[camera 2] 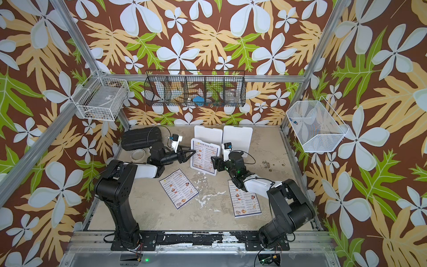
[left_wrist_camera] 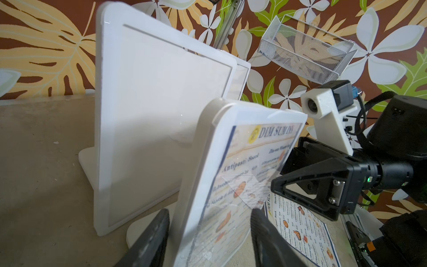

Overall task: Insert the menus into the narrow rack
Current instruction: Move the narrow rack to the center of the board.

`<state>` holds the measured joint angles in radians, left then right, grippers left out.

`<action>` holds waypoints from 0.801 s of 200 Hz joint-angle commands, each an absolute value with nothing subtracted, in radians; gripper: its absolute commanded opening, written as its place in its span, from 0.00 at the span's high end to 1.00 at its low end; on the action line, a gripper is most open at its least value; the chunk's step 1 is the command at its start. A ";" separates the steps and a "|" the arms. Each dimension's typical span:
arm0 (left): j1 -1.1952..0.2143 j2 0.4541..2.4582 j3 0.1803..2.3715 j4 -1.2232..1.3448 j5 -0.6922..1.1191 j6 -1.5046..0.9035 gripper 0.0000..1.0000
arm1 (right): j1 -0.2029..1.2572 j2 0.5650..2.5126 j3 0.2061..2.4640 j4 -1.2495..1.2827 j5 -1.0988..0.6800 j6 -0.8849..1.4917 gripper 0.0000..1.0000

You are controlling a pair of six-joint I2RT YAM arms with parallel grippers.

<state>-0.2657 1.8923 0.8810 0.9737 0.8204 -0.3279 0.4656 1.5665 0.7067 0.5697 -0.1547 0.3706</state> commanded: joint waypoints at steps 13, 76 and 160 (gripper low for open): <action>-0.267 1.873 0.856 1.027 0.858 -0.337 0.45 | 0.465 1.622 0.749 0.599 -0.223 0.387 0.26; -0.266 1.785 0.744 1.089 0.861 -0.334 0.47 | 0.495 1.680 0.808 0.574 -0.240 0.381 0.26; -0.244 1.661 0.563 1.150 0.744 -0.353 0.48 | 0.534 1.786 0.909 0.531 -0.243 0.376 0.28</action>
<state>-0.2436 1.6825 0.5892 1.0958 0.6926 -0.3351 0.5262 1.7615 0.8890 0.5644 -0.2661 0.3542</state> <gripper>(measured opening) 0.517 0.727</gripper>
